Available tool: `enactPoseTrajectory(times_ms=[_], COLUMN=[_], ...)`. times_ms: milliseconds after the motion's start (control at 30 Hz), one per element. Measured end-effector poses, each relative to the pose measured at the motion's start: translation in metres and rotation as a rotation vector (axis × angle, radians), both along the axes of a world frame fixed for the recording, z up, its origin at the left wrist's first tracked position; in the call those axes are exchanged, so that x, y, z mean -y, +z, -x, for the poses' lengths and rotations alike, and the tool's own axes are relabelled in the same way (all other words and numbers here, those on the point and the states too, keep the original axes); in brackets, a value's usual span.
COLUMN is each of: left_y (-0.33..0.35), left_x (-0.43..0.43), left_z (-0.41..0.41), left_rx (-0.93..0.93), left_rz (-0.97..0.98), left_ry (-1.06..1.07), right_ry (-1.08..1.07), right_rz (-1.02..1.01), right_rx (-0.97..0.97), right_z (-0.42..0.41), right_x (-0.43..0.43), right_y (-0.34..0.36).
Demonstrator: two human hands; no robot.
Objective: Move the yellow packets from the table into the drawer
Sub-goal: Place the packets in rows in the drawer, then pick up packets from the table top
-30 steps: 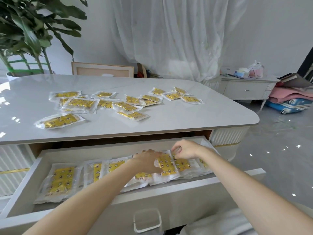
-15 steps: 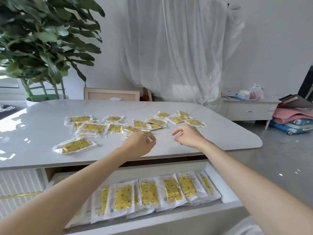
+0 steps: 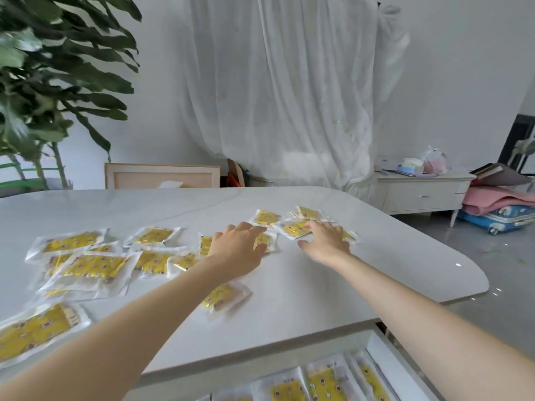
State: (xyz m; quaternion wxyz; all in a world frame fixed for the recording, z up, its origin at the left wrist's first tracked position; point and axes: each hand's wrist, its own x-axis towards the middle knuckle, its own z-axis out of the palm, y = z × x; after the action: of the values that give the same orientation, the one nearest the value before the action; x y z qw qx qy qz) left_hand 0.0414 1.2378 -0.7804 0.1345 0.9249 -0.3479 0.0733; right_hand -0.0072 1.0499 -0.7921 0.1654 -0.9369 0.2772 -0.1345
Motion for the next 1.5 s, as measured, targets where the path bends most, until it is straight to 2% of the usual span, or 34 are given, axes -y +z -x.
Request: enactPoseTrajectory(times_ms=[133,400,633,833,1200,1500], left_y=[-0.013,-0.036,-0.055,-0.058,-0.054,-0.042], left_x=[0.022,0.052,0.058,0.05,-0.018,-0.103], left_z=[-0.041,-0.096,-0.12,-0.115,-0.111,-0.089], left_rx=[-0.004,-0.03,-0.092,-0.14,-0.16,-0.088], left_rz=[-0.075,-0.12,-0.095,-0.065,-0.105,-0.215], left_ry=[-0.015,-0.059,-0.067,-0.036,0.078,0.185], right_ry=[-0.063,-0.126,-0.193,-0.13,0.165,0.328], right_rz=[0.083,0.042,0.1,0.1,0.122,0.115], right_rx=[-0.025,-0.112,-0.155,-0.144,-0.142,-0.138], right_z=[-0.045,-0.114,-0.131,-0.126,-0.129,-0.12], right_x=[0.028,0.075,0.088,0.083,-0.009,-0.103], right_y=[-0.011,-0.03,-0.043,-0.042,-0.045,-0.051])
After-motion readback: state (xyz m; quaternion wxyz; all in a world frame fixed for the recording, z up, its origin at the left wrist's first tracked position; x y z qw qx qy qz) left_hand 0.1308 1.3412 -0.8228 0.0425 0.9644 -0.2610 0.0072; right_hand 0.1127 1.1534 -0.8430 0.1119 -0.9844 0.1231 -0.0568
